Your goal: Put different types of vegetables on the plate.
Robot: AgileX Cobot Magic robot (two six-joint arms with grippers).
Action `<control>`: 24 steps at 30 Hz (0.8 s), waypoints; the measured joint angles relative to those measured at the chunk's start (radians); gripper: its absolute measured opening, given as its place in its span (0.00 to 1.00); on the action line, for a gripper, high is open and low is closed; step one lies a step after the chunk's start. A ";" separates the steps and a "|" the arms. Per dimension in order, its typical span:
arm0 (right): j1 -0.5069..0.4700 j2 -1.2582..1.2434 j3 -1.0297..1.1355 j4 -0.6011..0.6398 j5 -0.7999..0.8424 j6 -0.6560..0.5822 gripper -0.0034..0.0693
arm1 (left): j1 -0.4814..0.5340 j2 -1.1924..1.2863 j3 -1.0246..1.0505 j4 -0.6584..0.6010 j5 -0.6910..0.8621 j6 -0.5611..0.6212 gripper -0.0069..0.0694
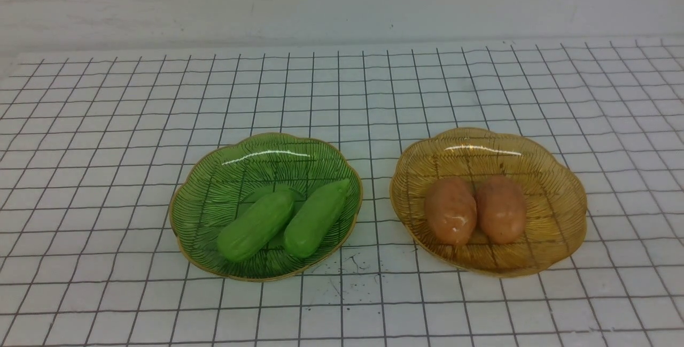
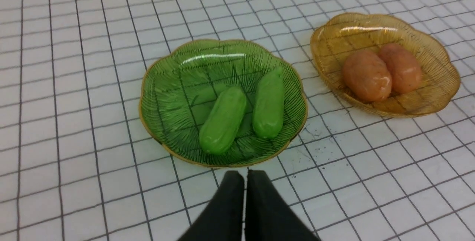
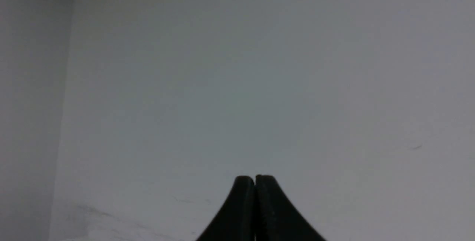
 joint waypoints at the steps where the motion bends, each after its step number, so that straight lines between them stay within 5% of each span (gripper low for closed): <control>1: 0.000 0.000 0.000 -0.002 -0.001 0.000 0.03 | 0.000 -0.033 0.011 0.000 -0.002 0.009 0.08; 9: 0.000 0.000 0.000 -0.006 -0.001 0.000 0.03 | 0.000 -0.243 0.103 0.019 -0.058 0.023 0.08; 24: 0.000 0.000 0.000 -0.007 -0.001 0.000 0.03 | 0.000 -0.268 0.105 0.019 -0.050 0.024 0.08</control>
